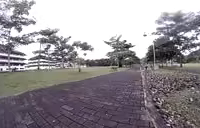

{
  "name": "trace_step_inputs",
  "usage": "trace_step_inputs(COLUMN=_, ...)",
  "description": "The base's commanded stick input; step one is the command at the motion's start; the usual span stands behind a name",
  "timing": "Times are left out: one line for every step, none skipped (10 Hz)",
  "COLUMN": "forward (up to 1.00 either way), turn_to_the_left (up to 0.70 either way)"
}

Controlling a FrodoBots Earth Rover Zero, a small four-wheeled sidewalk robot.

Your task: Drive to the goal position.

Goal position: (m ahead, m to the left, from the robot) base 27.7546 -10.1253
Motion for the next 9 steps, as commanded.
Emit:
trace_step_inputs(forward=0.70, turn_to_the_left=0.00)
trace_step_inputs(forward=0.70, turn_to_the_left=0.00)
trace_step_inputs(forward=0.70, turn_to_the_left=0.00)
trace_step_inputs(forward=0.70, turn_to_the_left=0.00)
trace_step_inputs(forward=0.70, turn_to_the_left=0.00)
trace_step_inputs(forward=0.70, turn_to_the_left=0.00)
trace_step_inputs(forward=0.70, turn_to_the_left=0.00)
trace_step_inputs(forward=0.70, turn_to_the_left=0.00)
trace_step_inputs(forward=0.70, turn_to_the_left=0.00)
